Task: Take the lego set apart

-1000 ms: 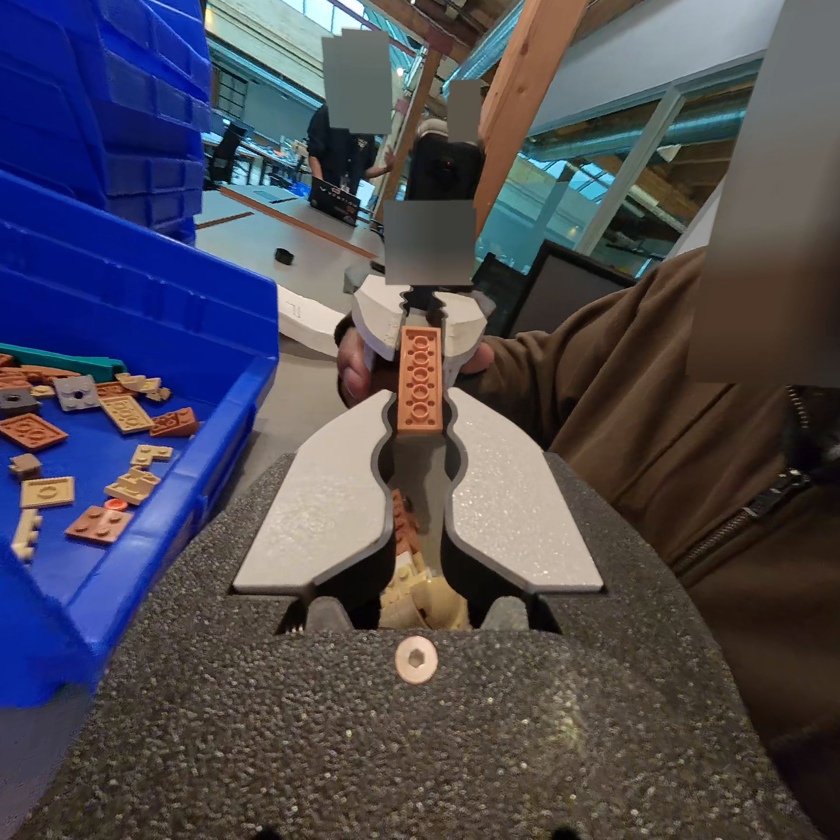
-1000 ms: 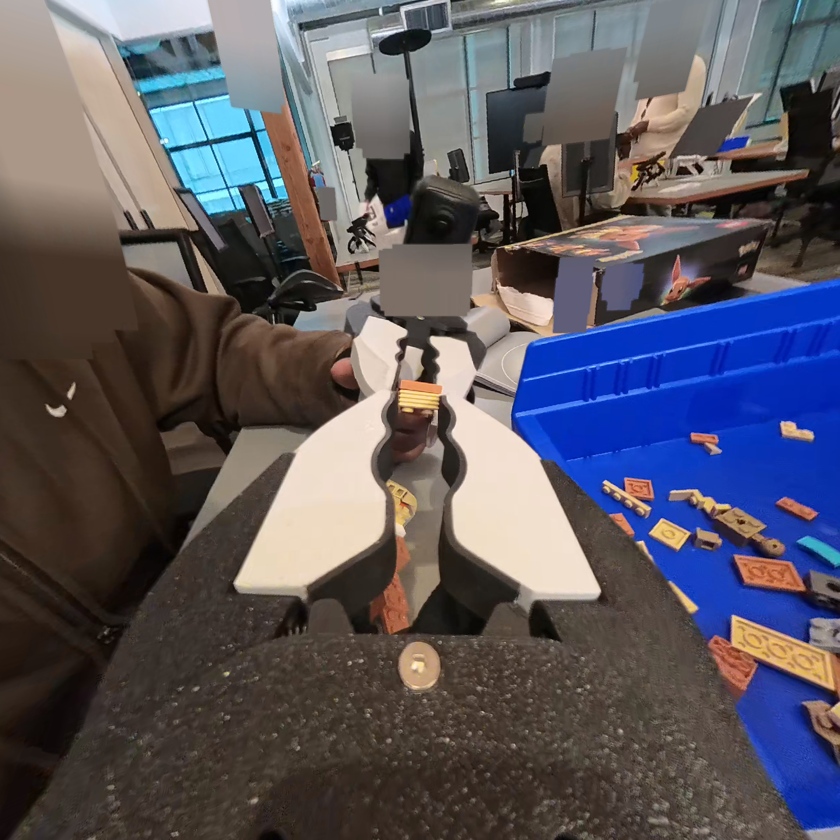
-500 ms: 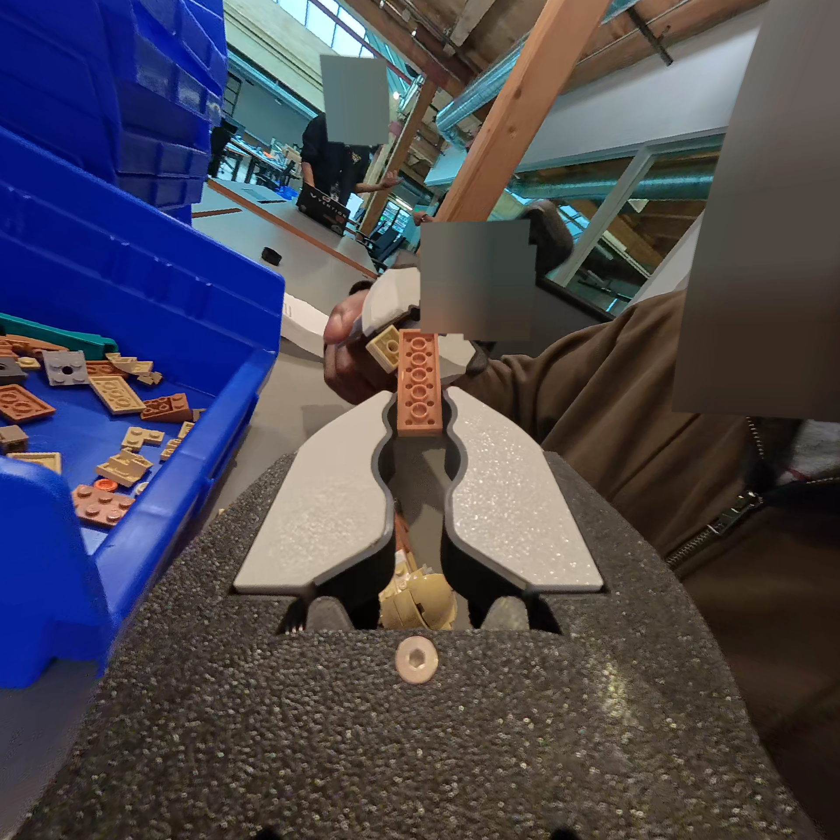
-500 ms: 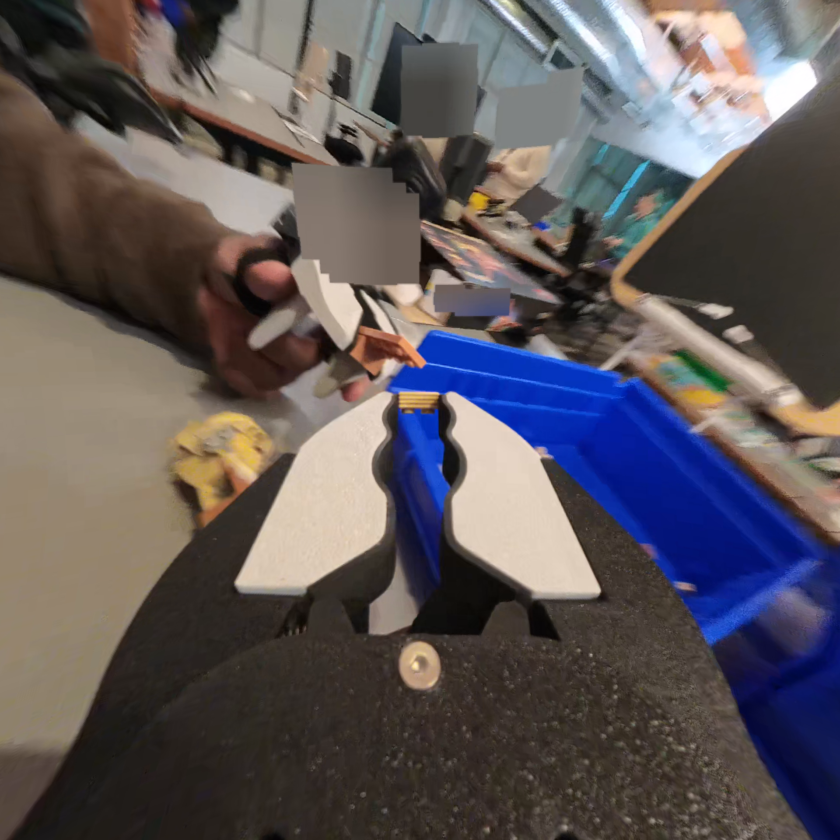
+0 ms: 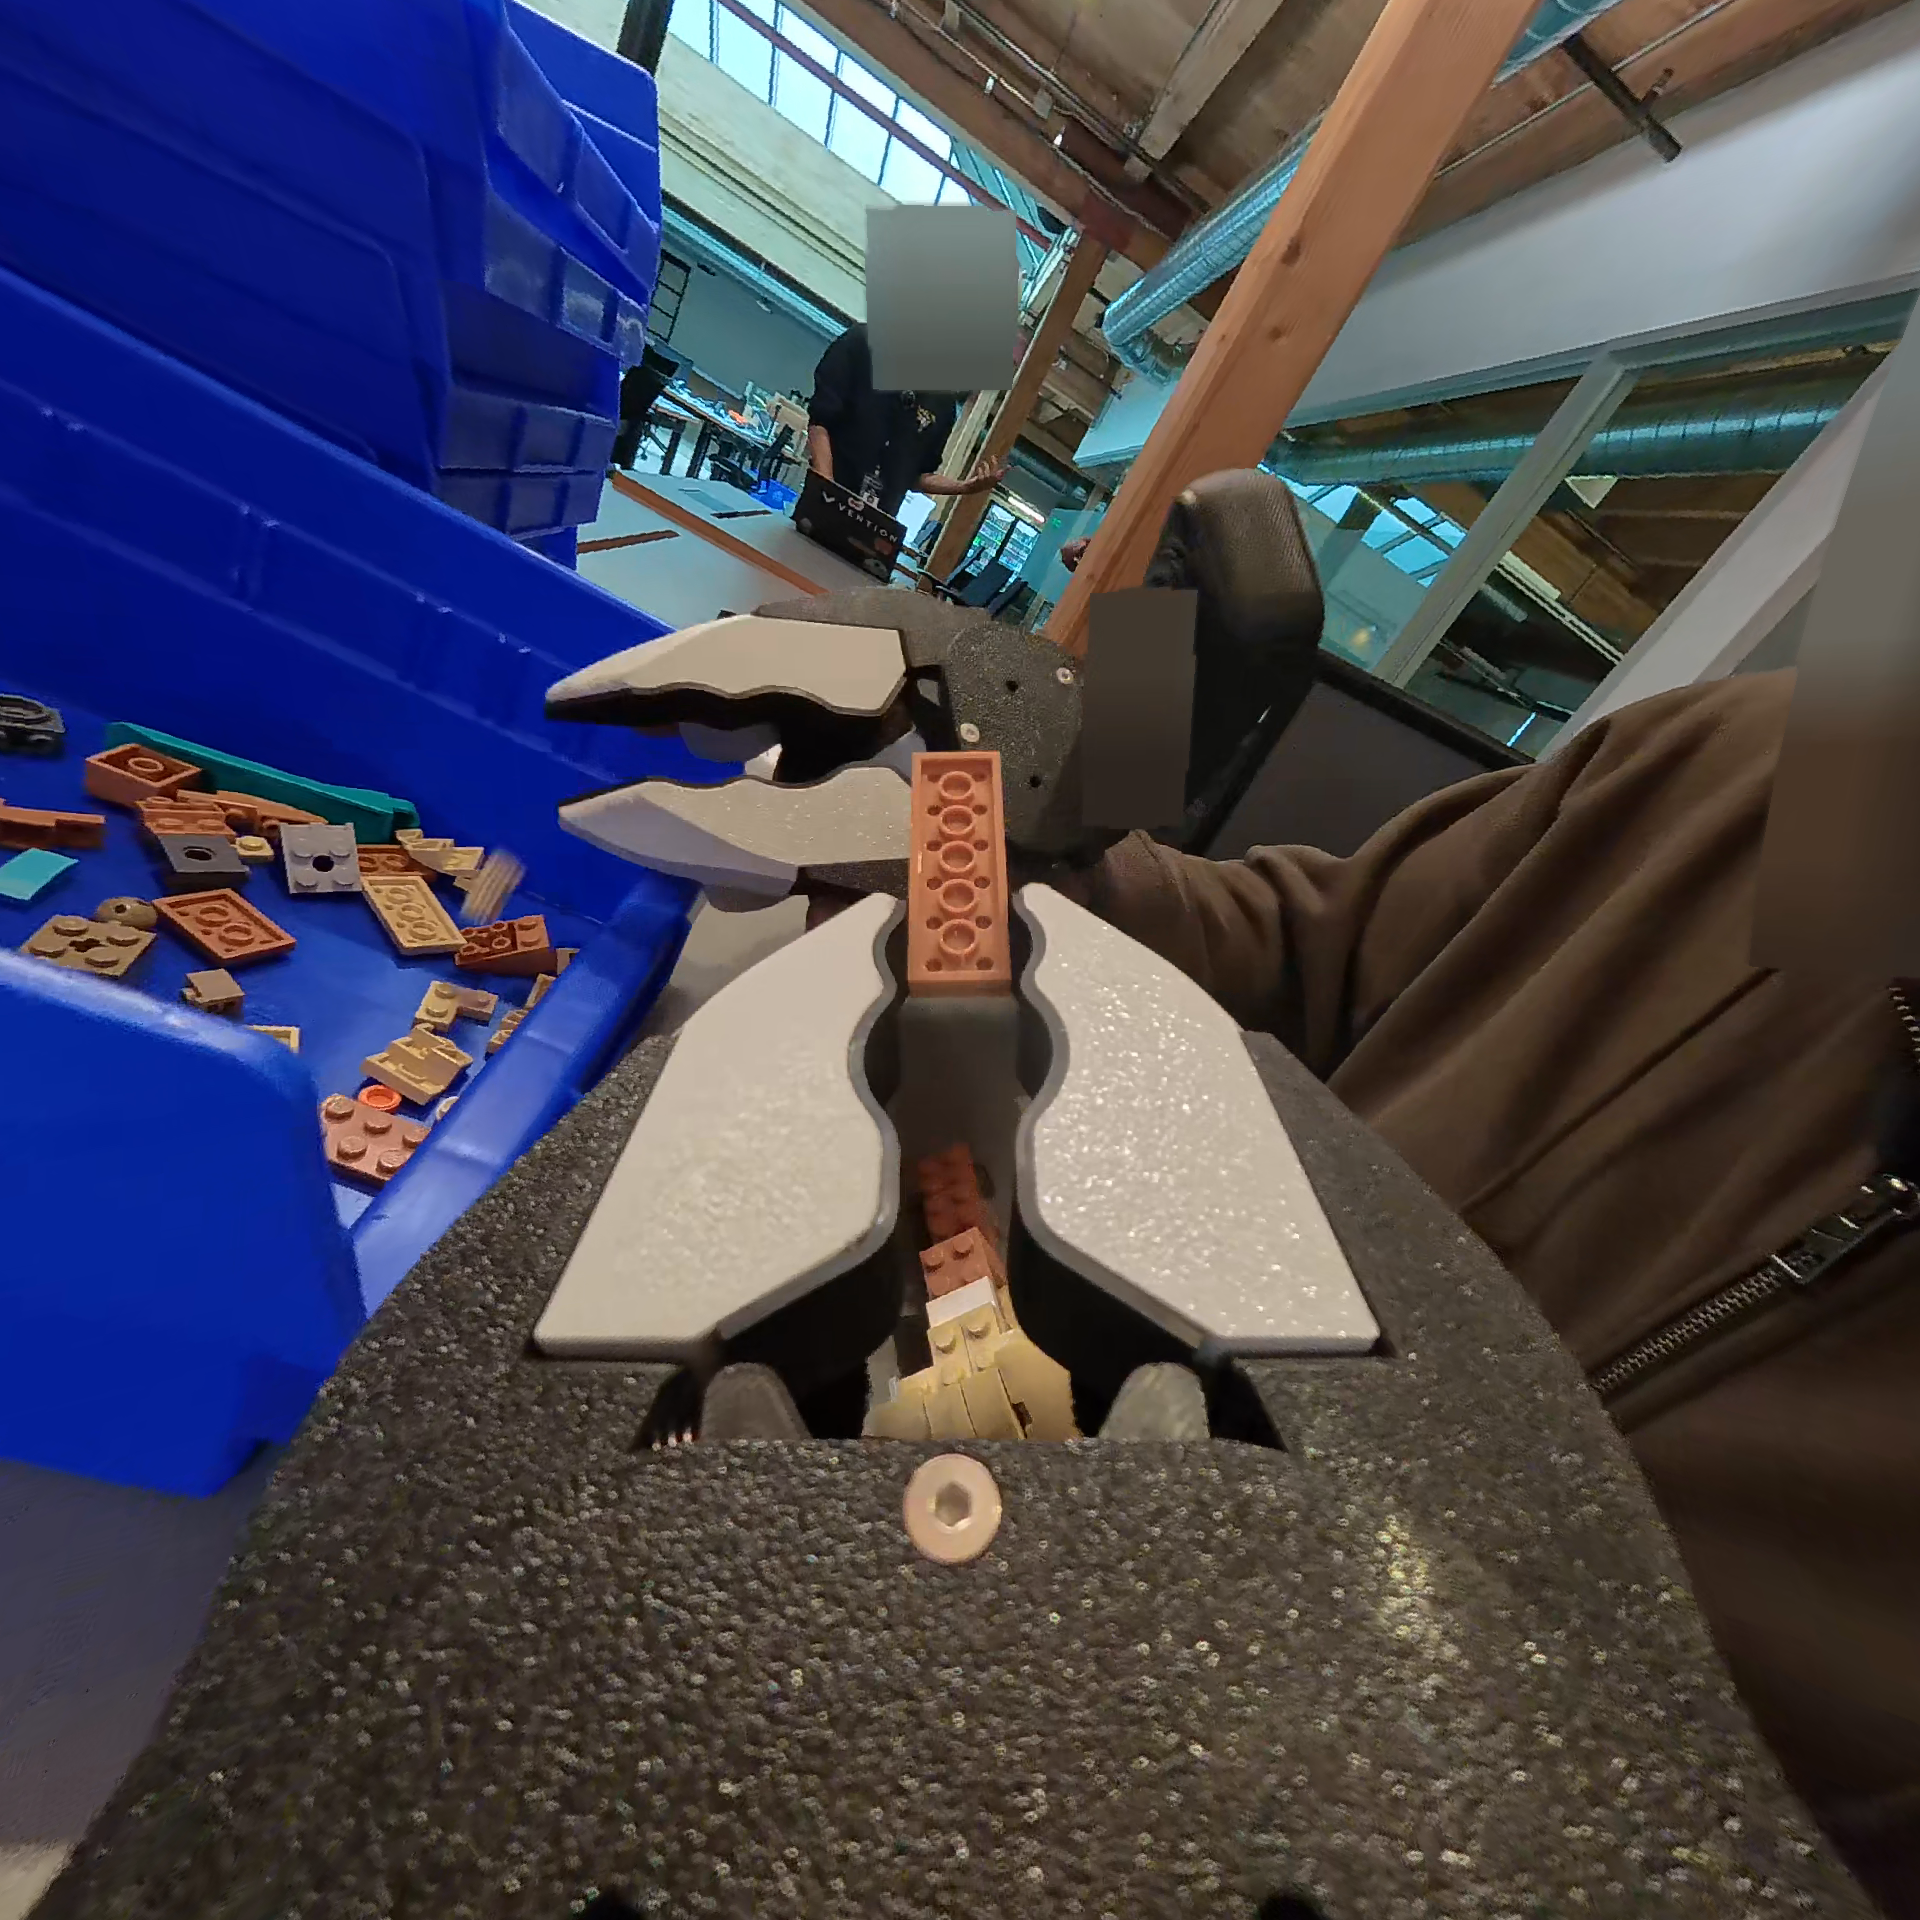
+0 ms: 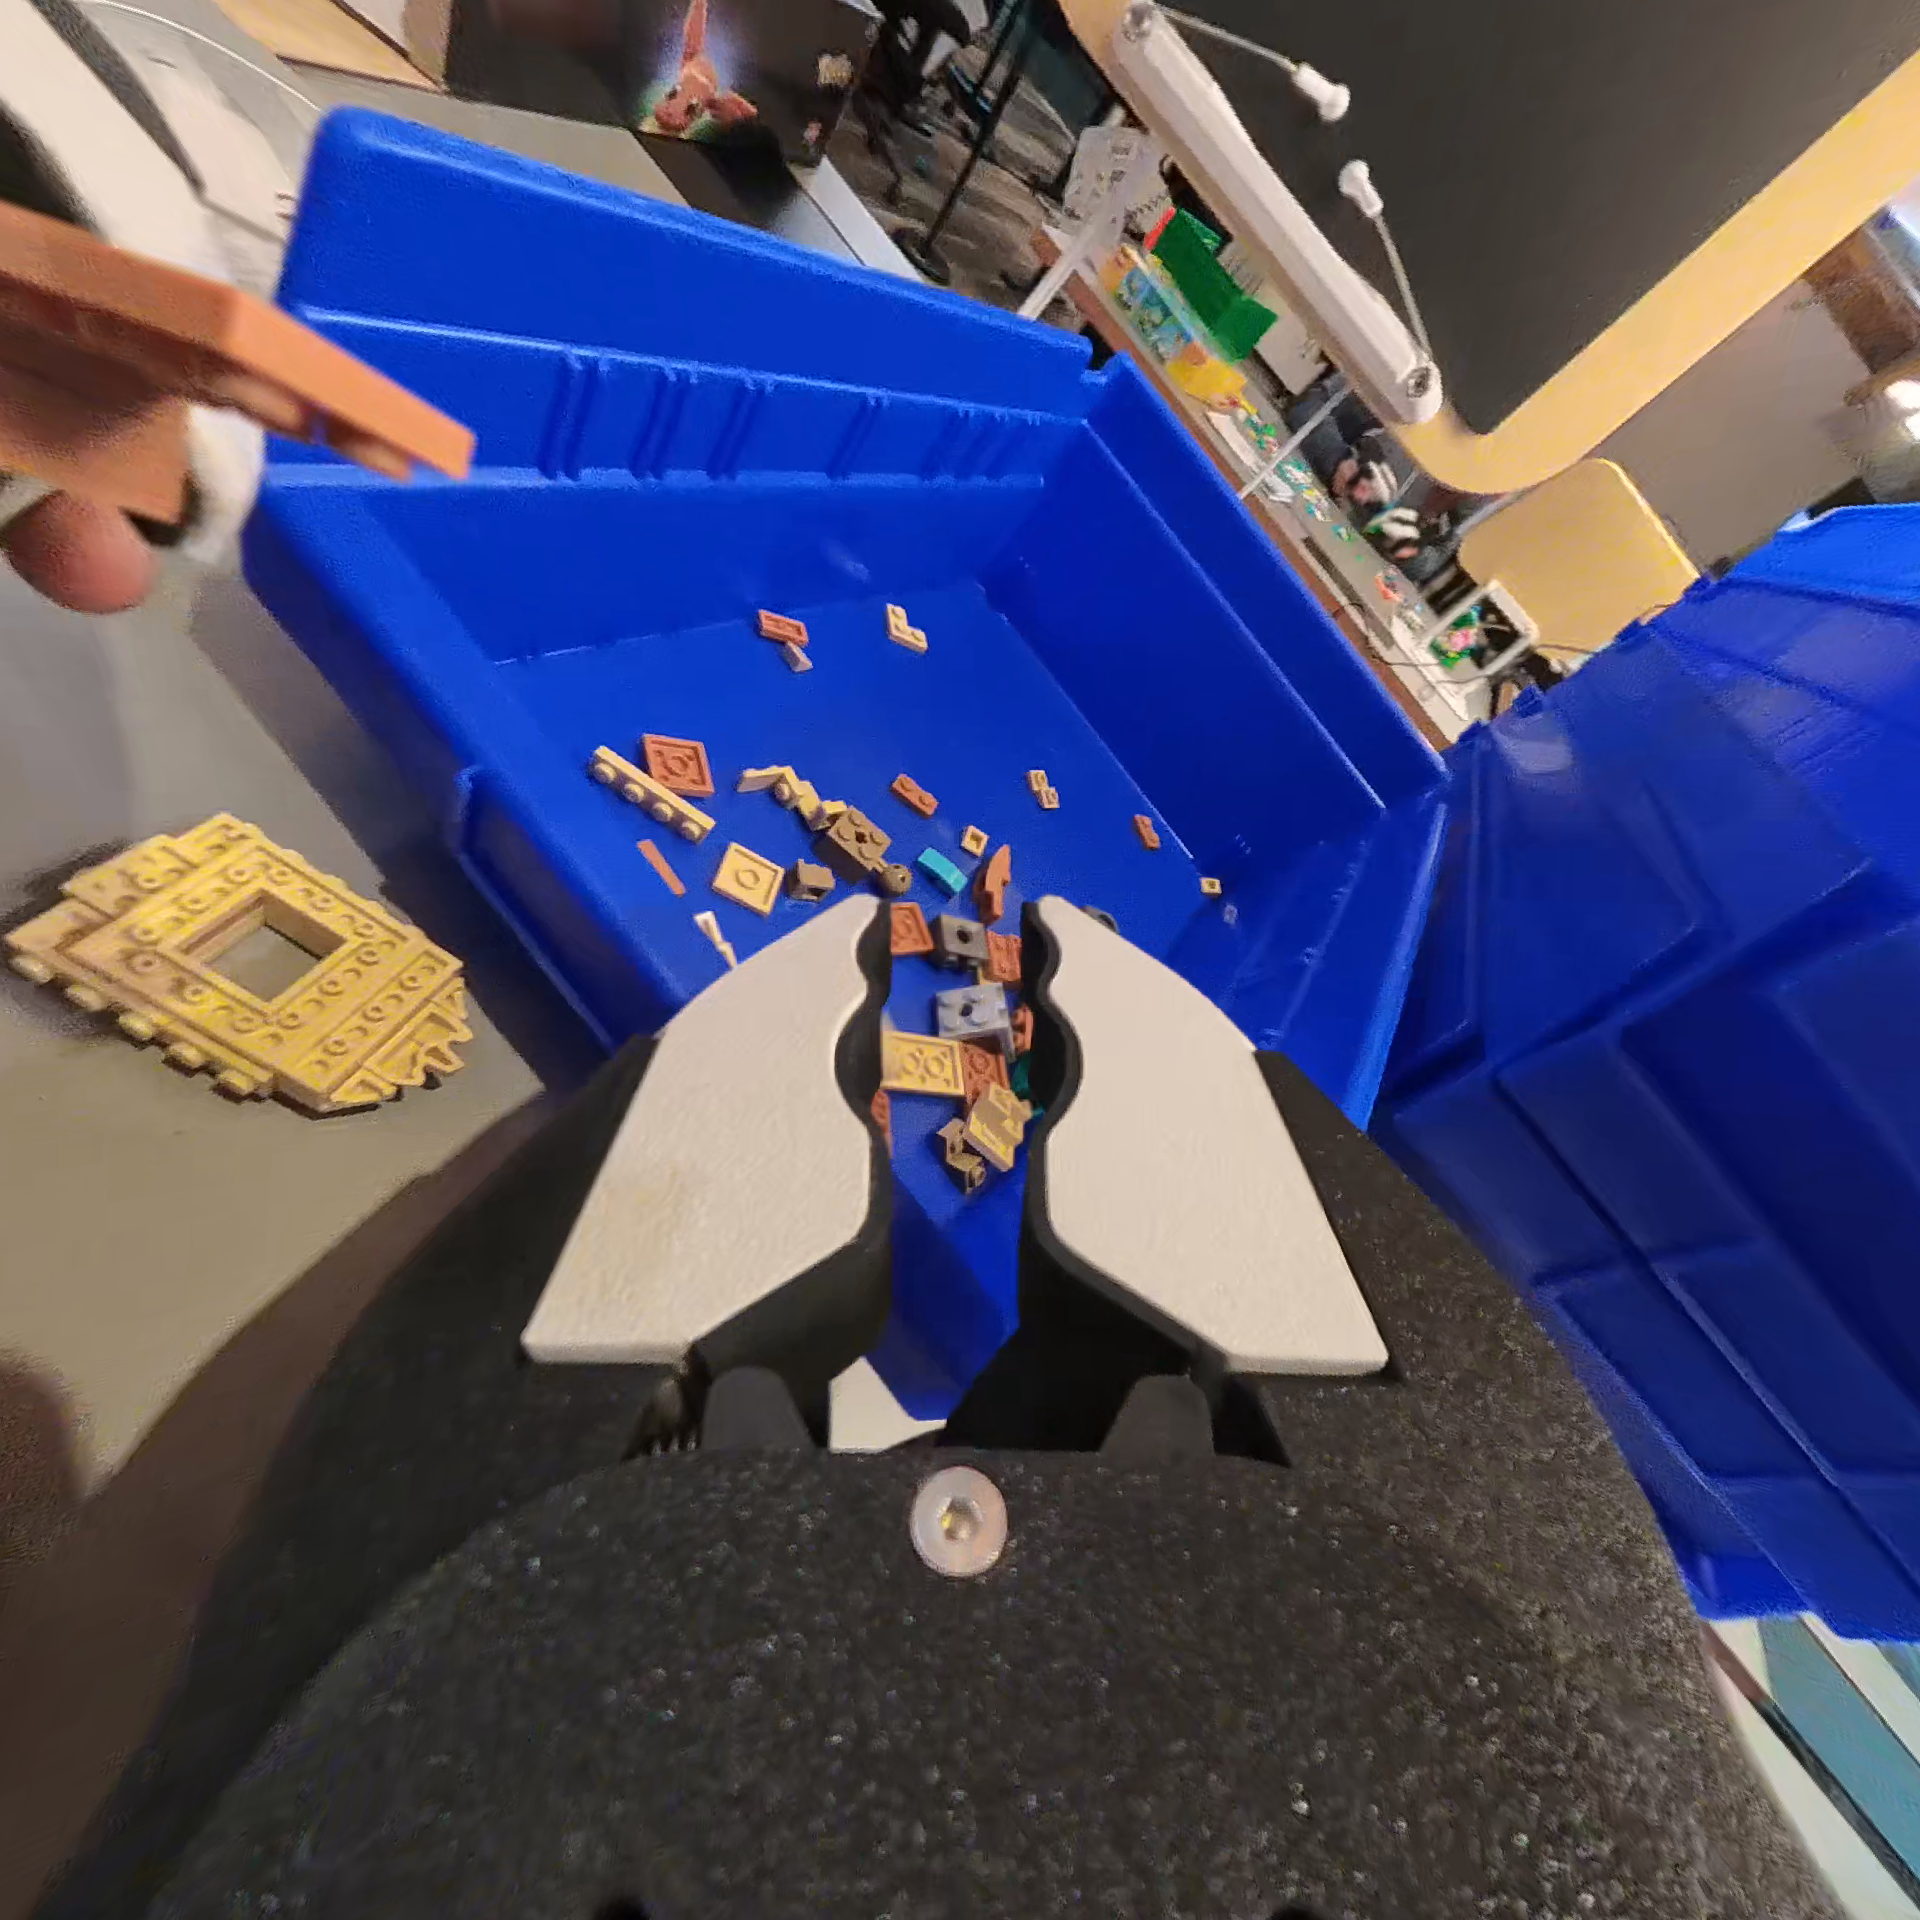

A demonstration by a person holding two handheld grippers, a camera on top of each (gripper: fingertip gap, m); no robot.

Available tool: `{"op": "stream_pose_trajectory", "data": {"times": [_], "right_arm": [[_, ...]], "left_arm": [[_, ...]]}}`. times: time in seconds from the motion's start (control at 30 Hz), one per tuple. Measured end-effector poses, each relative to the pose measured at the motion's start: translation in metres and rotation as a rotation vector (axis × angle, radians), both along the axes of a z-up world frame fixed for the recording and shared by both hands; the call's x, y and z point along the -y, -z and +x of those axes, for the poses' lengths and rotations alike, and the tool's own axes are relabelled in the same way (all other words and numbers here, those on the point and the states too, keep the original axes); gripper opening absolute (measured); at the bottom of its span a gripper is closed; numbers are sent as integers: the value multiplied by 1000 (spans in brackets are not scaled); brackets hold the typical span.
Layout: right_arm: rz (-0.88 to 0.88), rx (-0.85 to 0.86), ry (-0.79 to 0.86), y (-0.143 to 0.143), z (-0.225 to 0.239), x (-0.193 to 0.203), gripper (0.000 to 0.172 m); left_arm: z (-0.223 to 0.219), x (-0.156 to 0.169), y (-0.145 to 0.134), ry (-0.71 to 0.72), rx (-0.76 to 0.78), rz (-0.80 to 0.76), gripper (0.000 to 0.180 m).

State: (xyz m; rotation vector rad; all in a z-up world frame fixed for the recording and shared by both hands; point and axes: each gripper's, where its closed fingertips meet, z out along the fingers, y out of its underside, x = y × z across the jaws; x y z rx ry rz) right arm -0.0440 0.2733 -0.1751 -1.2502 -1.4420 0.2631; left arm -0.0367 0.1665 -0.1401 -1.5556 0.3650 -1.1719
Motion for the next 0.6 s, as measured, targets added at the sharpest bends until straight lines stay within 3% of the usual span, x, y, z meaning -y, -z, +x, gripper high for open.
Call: {"op": "stream_pose_trajectory", "data": {"times": [0.2,0.37,0.6], "right_arm": [[-16,-71,-160,-14,10,15,25],[88,-156,-358,-32,18,41,23],[492,-64,-491,-19,14,77,30]], "left_arm": [[-6,-3,1,-35,-2,-5,17],[-8,-5,6,-69,-86,-2,17],[0,-6,34,-84,-385,-57,17]]}}
